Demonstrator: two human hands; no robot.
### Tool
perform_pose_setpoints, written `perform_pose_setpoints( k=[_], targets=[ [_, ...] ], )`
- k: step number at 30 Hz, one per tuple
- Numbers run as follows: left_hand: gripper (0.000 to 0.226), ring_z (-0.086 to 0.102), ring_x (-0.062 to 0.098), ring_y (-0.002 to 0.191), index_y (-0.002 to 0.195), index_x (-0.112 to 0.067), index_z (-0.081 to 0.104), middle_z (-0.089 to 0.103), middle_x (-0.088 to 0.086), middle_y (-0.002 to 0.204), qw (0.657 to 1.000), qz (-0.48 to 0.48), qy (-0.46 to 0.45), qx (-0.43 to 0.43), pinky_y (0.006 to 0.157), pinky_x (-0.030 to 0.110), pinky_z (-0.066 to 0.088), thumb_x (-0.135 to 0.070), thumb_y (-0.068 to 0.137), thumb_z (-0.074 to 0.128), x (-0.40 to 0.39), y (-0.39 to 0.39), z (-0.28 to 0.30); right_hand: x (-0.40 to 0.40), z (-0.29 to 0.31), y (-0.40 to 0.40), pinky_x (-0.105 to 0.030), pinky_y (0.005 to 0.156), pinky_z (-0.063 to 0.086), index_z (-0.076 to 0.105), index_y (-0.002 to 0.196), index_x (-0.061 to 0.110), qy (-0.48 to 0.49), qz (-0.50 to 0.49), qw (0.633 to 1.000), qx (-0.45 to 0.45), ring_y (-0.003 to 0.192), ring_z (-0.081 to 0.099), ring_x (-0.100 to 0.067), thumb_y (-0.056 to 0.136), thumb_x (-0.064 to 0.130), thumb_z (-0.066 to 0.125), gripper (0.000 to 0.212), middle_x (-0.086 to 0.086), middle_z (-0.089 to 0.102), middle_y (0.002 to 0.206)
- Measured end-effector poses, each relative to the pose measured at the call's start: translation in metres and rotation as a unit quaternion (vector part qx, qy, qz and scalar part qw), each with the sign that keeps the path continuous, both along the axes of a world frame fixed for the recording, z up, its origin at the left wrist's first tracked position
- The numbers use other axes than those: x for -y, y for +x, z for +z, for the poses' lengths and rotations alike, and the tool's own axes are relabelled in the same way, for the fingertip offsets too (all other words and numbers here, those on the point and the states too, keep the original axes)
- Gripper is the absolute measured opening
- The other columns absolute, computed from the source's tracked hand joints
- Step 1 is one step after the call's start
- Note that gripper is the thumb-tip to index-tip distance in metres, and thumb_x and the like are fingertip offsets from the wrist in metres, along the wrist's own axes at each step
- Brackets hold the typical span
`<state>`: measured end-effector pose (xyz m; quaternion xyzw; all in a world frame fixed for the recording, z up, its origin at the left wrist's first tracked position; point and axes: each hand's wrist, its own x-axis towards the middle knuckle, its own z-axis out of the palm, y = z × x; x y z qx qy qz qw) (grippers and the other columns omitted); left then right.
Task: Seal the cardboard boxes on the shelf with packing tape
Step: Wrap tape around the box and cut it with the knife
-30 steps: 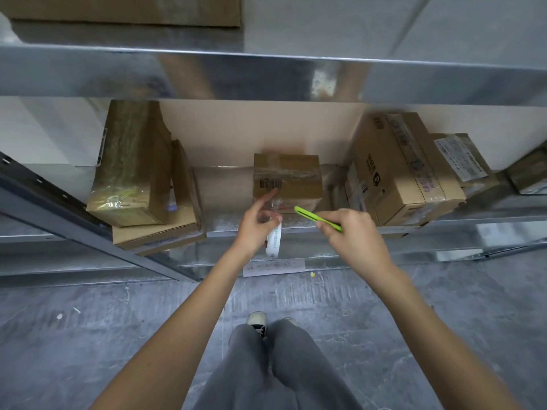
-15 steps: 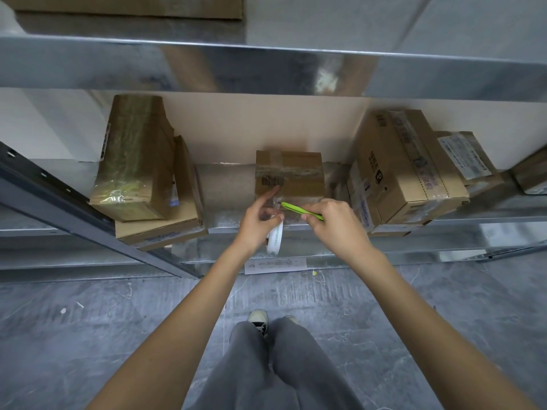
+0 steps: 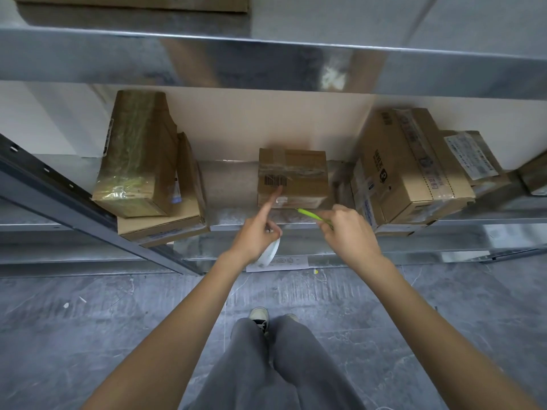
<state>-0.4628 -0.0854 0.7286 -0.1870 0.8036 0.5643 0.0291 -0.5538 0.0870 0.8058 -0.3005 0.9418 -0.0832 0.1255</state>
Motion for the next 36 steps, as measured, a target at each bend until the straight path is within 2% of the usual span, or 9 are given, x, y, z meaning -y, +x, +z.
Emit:
perform_pose_setpoints(
  k=[3, 9, 12, 20, 24, 28, 31, 33, 36],
  targets=[
    [0.097, 0.066, 0.005, 0.084, 0.138, -0.068, 0.007, 0.071, -0.004, 0.08, 0.999, 0.022, 0.022, 0.006, 0.091, 0.018, 0.038, -0.008, 0.089, 0.067, -0.006, -0.002, 0.003, -0.017, -0.01, -0.003, -0.037, 0.069, 0.047, 0.067, 0.114, 0.017, 0.02, -0.045, 0.999, -0.011, 0.093, 0.061, -0.033, 0.098, 0.027, 0.05, 0.025, -0.008, 0.065, 0.1],
    [0.093, 0.065, 0.001, 0.08, 0.15, -0.044, 0.012, 0.071, 0.002, 0.082, 0.989, 0.145, 0.037, -0.01, 0.095, 0.016, 0.042, -0.004, 0.087, 0.068, -0.002, 0.014, 0.013, -0.038, -0.04, -0.01, -0.039, 0.066, 0.046, 0.06, 0.112, -0.001, -0.038, -0.189, 0.981, 0.011, 0.087, 0.061, -0.04, 0.099, 0.011, 0.046, 0.022, -0.022, 0.063, 0.097],
    [0.086, 0.059, 0.011, 0.062, 0.153, -0.035, 0.017, 0.067, -0.006, 0.082, 0.97, 0.238, -0.038, -0.038, 0.071, 0.024, 0.051, -0.006, 0.089, 0.066, 0.006, 0.018, 0.018, -0.025, -0.053, -0.02, -0.04, 0.073, 0.044, 0.053, 0.121, -0.005, -0.046, -0.179, 0.982, 0.037, 0.097, 0.058, -0.041, 0.095, -0.004, 0.042, 0.029, -0.025, 0.056, 0.11],
    [0.067, 0.065, 0.02, 0.074, 0.152, -0.027, 0.024, 0.07, -0.003, 0.1, 0.94, 0.254, -0.227, -0.03, 0.061, 0.034, 0.054, -0.013, 0.094, 0.054, 0.03, -0.025, 0.011, 0.014, -0.086, -0.054, -0.043, 0.087, 0.045, 0.005, 0.155, 0.018, 0.029, -0.113, 0.993, -0.007, 0.118, 0.044, -0.037, 0.091, -0.009, 0.043, 0.079, -0.023, 0.031, 0.142],
    [0.064, 0.06, 0.016, 0.077, 0.152, -0.027, 0.027, 0.066, -0.004, 0.101, 0.942, 0.225, -0.248, 0.013, 0.061, 0.03, 0.048, -0.01, 0.095, 0.051, 0.043, -0.044, -0.006, 0.006, -0.095, -0.065, -0.049, 0.097, 0.042, 0.023, 0.151, 0.013, 0.016, -0.095, 0.995, 0.005, 0.127, 0.038, -0.04, 0.093, 0.0, 0.045, 0.064, -0.021, 0.032, 0.146],
    [0.065, 0.052, 0.004, 0.06, 0.154, -0.025, 0.021, 0.064, 0.002, 0.097, 0.959, 0.207, -0.192, 0.023, 0.049, 0.02, 0.038, -0.005, 0.097, 0.046, 0.044, -0.047, -0.013, 0.004, -0.081, -0.067, -0.042, 0.088, 0.047, 0.05, 0.131, 0.0, -0.207, -0.099, 0.969, -0.091, 0.107, 0.051, -0.036, 0.085, -0.011, 0.049, 0.047, -0.025, 0.052, 0.122],
    [0.064, 0.052, 0.009, 0.058, 0.155, -0.023, 0.02, 0.068, 0.002, 0.099, 0.952, 0.205, -0.228, 0.025, 0.046, 0.031, 0.042, -0.007, 0.098, 0.044, 0.042, -0.048, -0.026, 0.014, -0.059, -0.06, -0.035, 0.099, 0.039, 0.051, 0.129, -0.001, -0.309, -0.06, 0.943, -0.105, 0.118, 0.048, -0.032, 0.095, 0.009, 0.048, 0.035, -0.021, 0.049, 0.128],
    [0.062, 0.06, 0.019, 0.068, 0.155, -0.029, 0.019, 0.067, -0.001, 0.115, 0.939, 0.207, -0.27, 0.039, 0.048, 0.033, 0.047, -0.014, 0.1, 0.045, 0.044, -0.05, -0.032, 0.027, -0.043, -0.059, -0.034, 0.104, 0.036, 0.047, 0.136, 0.004, -0.316, -0.026, 0.946, -0.069, 0.126, 0.043, -0.029, 0.096, 0.034, 0.052, 0.049, -0.018, 0.044, 0.137],
    [0.061, 0.065, 0.021, 0.078, 0.153, -0.035, 0.02, 0.063, -0.003, 0.129, 0.94, 0.198, -0.275, 0.031, 0.05, 0.028, 0.043, -0.016, 0.101, 0.044, 0.045, -0.049, -0.036, 0.051, -0.025, -0.071, -0.043, 0.115, 0.022, 0.032, 0.148, 0.018, -0.217, 0.04, 0.975, -0.018, 0.142, 0.023, -0.024, 0.083, 0.061, 0.062, 0.084, -0.009, 0.028, 0.154]
  ],
)
